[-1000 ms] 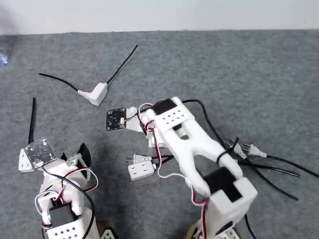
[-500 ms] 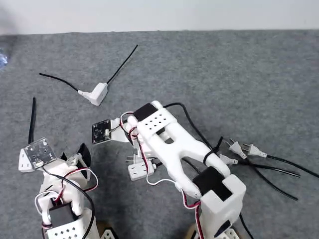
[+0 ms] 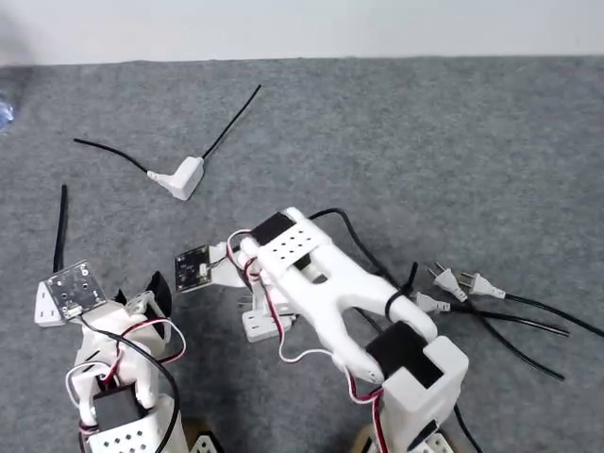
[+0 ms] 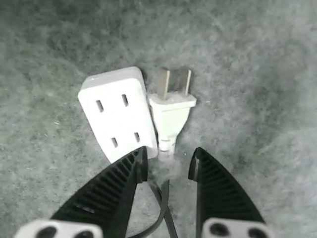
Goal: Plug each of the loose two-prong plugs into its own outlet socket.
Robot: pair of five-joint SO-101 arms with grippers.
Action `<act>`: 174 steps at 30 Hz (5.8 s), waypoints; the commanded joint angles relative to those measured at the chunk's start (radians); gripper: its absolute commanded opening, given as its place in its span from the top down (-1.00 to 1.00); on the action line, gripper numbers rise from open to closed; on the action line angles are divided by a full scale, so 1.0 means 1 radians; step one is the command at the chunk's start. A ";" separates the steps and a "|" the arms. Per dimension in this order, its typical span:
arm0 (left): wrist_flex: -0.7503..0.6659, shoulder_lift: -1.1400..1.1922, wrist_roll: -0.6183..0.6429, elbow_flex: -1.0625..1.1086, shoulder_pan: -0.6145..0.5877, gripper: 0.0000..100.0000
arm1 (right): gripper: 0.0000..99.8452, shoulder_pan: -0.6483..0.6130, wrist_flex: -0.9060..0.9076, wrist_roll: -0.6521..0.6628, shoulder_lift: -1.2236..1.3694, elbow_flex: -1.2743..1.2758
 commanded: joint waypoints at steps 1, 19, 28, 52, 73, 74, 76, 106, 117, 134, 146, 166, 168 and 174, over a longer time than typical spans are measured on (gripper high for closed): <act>0.003 -0.012 -0.009 -0.010 -0.005 0.57 | 0.71 0.076 -0.008 0.046 -0.008 0.014; 0.003 -0.012 -0.009 -0.010 -0.005 0.57 | 0.98 0.110 -0.147 0.069 0.001 0.063; 0.003 -0.012 -0.009 -0.010 -0.005 0.57 | 0.98 0.130 -0.051 0.095 -0.058 -0.086; 0.003 -0.012 -0.009 -0.010 -0.005 0.57 | 0.43 0.377 0.140 0.152 0.087 -0.302; 0.003 -0.012 -0.009 -0.010 -0.005 0.57 | 0.82 0.257 -0.050 0.124 0.174 -0.342; 0.003 -0.012 -0.009 -0.010 -0.005 0.57 | 0.93 0.259 -0.048 0.124 0.174 -0.356; 0.003 -0.012 -0.009 -0.010 -0.005 0.57 | 0.96 0.259 -0.033 0.124 0.173 -0.374; 0.003 -0.012 -0.009 -0.010 -0.005 0.57 | 0.97 0.134 0.366 0.157 0.263 -0.557; 0.003 -0.012 -0.011 -0.010 -0.005 0.57 | 0.78 0.130 0.386 0.153 0.252 -0.560; 0.003 -0.012 -0.011 -0.010 -0.005 0.57 | 0.74 0.251 0.266 -0.035 0.150 -0.562; 0.014 -0.011 -0.011 -0.010 0.023 0.57 | 0.74 0.214 0.351 -0.374 -0.044 -0.443; 0.018 -0.011 -0.044 -0.010 0.032 0.57 | 0.72 0.245 -0.283 -0.442 -0.415 0.265; 0.018 -0.011 -0.044 -0.010 0.032 0.57 | 0.62 0.249 -0.220 -0.391 -0.360 0.213; 0.018 -0.011 -0.044 -0.010 0.032 0.57 | 0.41 0.209 -0.051 -0.077 -0.185 0.103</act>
